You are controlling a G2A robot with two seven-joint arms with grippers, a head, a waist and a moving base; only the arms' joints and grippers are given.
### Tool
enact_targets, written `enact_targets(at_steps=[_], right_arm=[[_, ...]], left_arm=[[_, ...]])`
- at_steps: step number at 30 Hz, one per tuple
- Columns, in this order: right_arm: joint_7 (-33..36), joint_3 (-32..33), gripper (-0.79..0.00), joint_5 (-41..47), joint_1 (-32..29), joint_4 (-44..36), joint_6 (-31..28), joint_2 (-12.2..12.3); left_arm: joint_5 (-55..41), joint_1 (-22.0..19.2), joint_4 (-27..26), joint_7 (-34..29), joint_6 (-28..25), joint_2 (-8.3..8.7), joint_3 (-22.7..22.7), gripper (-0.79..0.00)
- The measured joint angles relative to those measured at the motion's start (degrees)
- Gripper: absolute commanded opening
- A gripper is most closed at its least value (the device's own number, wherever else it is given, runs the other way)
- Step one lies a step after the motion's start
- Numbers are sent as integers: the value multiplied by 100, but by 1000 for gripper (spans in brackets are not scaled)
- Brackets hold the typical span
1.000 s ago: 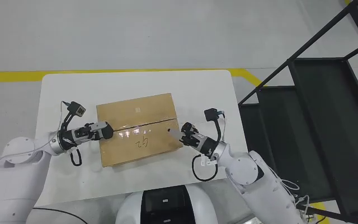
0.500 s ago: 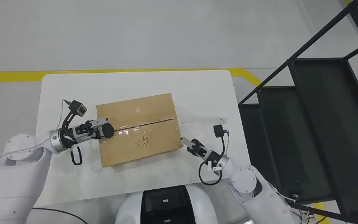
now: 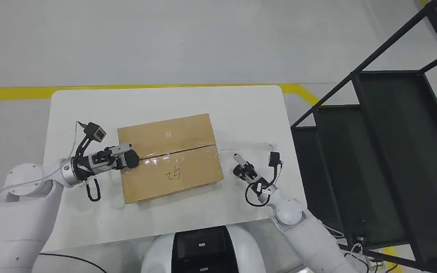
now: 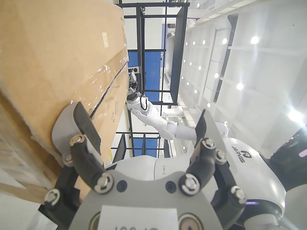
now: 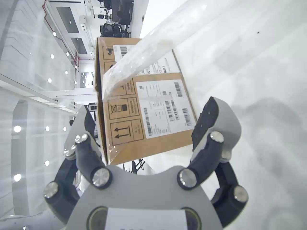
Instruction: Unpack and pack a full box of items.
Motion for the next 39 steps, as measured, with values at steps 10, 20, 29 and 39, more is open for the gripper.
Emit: enact_targets(at_steps=[10,20,29,39], right_arm=[[-366,-115,0,12,701,1003,-492,-163],[-360,-103,-625,213,947,1468,-1153,-262],[-523,-8,-785,200,918,1542,-1308,-309],[-746,200,-785,-81,829,1352,-1601,-317]], left_arm=[[0,0,0,0,0,0,0,0],[0,0,0,0,0,0,0,0],[0,0,0,0,0,0,0,0],[0,0,0,0,0,0,0,0]])
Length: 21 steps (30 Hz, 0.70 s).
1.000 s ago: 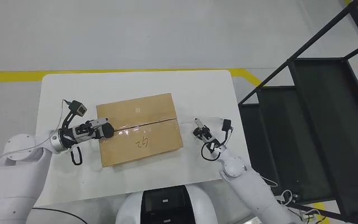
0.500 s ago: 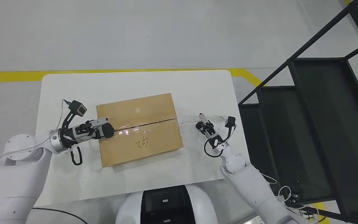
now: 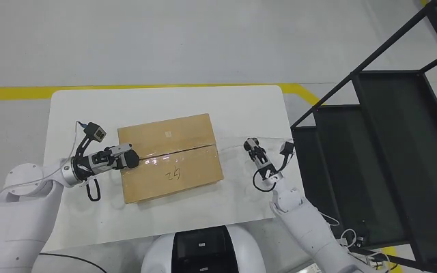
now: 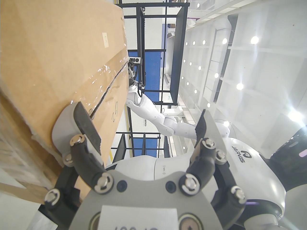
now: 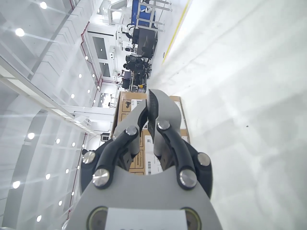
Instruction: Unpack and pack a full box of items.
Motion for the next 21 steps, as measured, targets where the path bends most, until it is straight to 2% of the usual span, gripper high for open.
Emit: enact_targets(at_steps=[9,16,21], right_arm=[[-85,317,-785,-787,-268,-1245,118,68],[119,419,-785,-1545,-359,-2440,582,101],[340,350,-785,-1770,-308,-2847,865,96]], left_arm=[[0,0,0,0,0,0,0,0],[0,0,0,0,0,0,0,0],[34,45,-54,103,29,-4,15,0]])
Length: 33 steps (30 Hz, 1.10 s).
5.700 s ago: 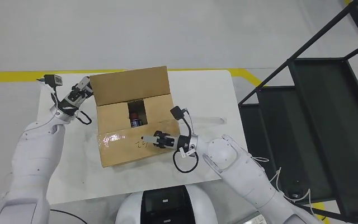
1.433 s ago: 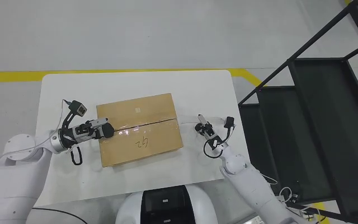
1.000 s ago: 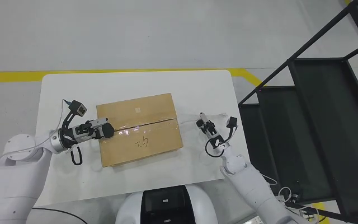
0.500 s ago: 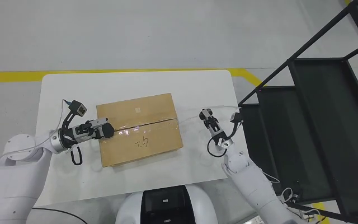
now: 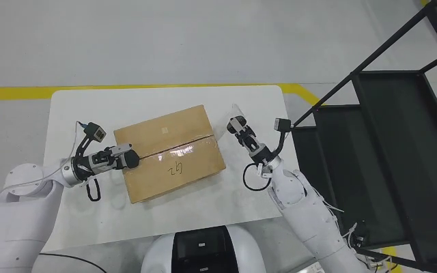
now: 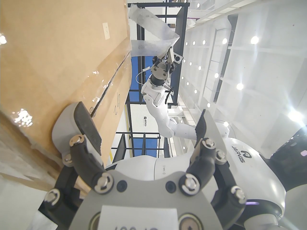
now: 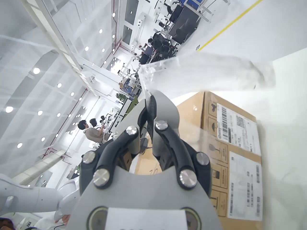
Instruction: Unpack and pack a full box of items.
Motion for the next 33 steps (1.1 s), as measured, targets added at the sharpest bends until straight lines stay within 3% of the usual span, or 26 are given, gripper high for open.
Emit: enact_targets(at_steps=[13,33], right_arm=[[778,-707,-785,232,659,582,329,-140],[2120,-1257,-785,242,1186,816,920,-219]], left_arm=[[72,225,-195,155,42,30,-86,0],[82,260,-250,221,60,42,-87,0]])
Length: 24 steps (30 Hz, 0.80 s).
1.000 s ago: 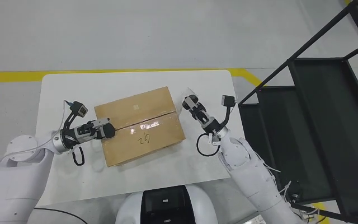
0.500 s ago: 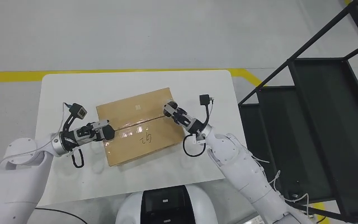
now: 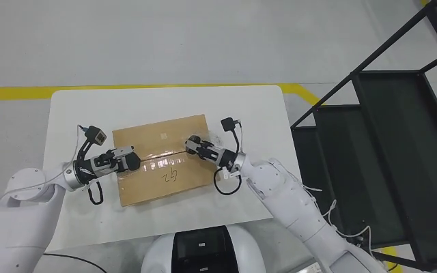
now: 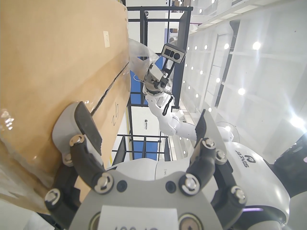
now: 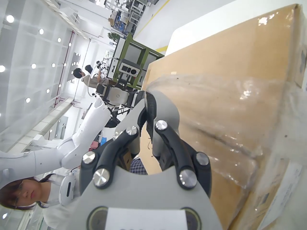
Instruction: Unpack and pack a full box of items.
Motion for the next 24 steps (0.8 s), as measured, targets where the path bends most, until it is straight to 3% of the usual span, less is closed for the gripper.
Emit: enact_targets(at_steps=[18,19,20,21,24], right_arm=[[360,-549,-767,-173,421,371,498,-146],[385,-568,-551,-193,449,370,539,-152],[401,-578,-86,-211,468,363,566,-156],[412,-586,0,-227,483,353,596,-159],[454,-597,0,-243,520,284,691,-167]], left_arm=[[-30,22,-1,10,-21,13,-32,0],[-32,25,-2,9,-22,15,-42,0],[-33,27,-2,9,-24,17,-49,0],[-35,30,-2,11,-25,18,-55,0],[-41,40,-3,24,-25,22,-74,0]])
